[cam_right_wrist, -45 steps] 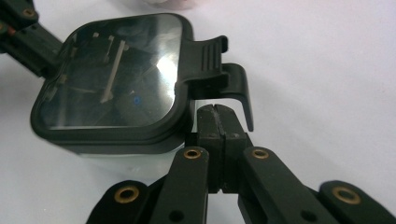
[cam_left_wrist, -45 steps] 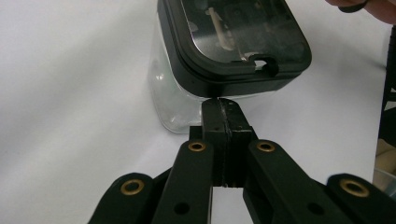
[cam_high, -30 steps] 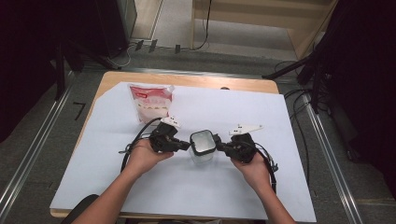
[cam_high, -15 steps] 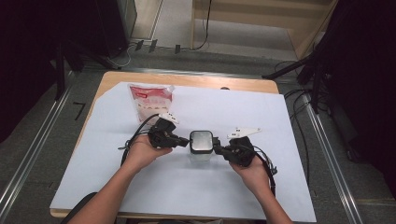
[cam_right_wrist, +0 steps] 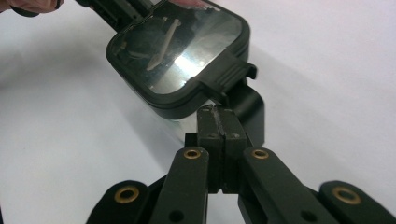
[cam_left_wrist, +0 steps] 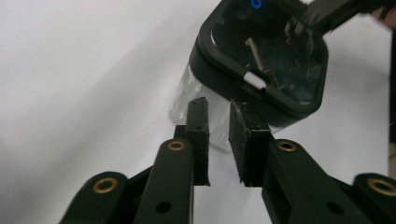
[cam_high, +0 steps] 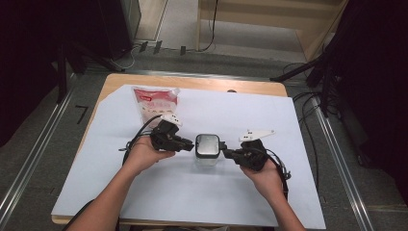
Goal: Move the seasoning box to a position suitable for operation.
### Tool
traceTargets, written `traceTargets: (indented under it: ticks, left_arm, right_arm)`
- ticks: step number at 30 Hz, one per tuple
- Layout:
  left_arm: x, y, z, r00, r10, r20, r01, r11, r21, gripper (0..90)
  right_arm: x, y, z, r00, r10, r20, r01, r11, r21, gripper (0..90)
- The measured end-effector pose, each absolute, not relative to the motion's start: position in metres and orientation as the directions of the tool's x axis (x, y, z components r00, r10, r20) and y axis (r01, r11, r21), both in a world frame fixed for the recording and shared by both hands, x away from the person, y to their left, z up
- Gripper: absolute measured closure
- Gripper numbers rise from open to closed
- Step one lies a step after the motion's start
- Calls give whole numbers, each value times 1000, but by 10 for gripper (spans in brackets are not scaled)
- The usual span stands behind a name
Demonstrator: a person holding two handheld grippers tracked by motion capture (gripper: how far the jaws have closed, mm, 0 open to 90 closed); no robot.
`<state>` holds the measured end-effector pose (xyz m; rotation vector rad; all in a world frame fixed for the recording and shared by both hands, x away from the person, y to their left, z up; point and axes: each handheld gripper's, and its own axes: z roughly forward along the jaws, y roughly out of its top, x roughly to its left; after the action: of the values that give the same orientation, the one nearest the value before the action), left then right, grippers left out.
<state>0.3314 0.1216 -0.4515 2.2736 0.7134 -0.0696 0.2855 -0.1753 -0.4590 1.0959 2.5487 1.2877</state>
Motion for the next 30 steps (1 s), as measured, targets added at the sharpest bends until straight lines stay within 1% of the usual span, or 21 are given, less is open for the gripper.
traceTargets:
  ticks: [2,3,6,7,8,9,12,13,14,15,16,17,18,20,24,28,30]
  left_arm:
    - [330,123,-450,844,475,-249,510,-568,646,721]
    - [330,124,-450,847,463,-261,508,-560,655,701]
    - [329,128,-447,858,449,-251,489,-560,669,595]
    - [329,129,-446,861,434,-264,488,-557,672,534]
    - [329,129,-445,863,435,-258,483,-559,674,534]
    - [329,130,-445,873,413,-261,470,-564,679,507]
    - [329,130,-445,891,372,-261,440,-563,699,405]
    - [329,128,-445,894,374,-248,432,-565,703,365]
    - [330,126,-444,904,360,-231,413,-596,689,303]
    - [330,126,-444,904,360,-231,413,-596,689,287]
    - [331,122,-443,915,346,-209,391,-623,677,287]
    - [330,120,-442,922,338,-190,372,-633,679,257]
    - [330,119,-441,928,320,-189,358,-634,685,249]
    - [332,115,-438,926,311,-216,371,-636,677,220]
    - [333,111,-436,935,274,-224,352,-660,664,165]
    - [341,105,-433,926,263,-271,377,-662,647,158]
    - [344,102,-432,924,262,-279,382,-672,635,152]
  right_arm:
    - [286,-179,-457,-737,635,230,561,386,732,900]
    - [286,-182,-455,-735,638,228,559,380,737,900]
    - [289,-186,-453,-726,647,233,562,365,742,900]
    - [291,-188,-454,-721,651,236,569,364,737,900]
    - [291,-188,-454,-721,651,236,569,364,737,900]
    - [293,-189,-454,-717,656,235,573,364,734,900]
    - [297,-191,-457,-708,662,247,587,356,727,900]
    - [299,-191,-458,-708,660,252,590,356,725,900]
    - [301,-190,-459,-706,660,257,596,358,718,900]
    - [301,-190,-459,-706,660,257,596,358,718,900]
    - [302,-189,-460,-705,661,257,598,360,716,900]
    - [303,-188,-461,-704,662,259,602,361,712,900]
    - [304,-188,-462,-707,659,257,599,366,712,900]
    - [305,-186,-463,-707,658,259,603,369,708,900]
    - [307,-185,-463,-703,659,268,610,364,704,900]
    - [308,-185,-463,-707,657,261,604,369,706,900]
    - [308,-185,-463,-705,657,265,606,365,707,900]
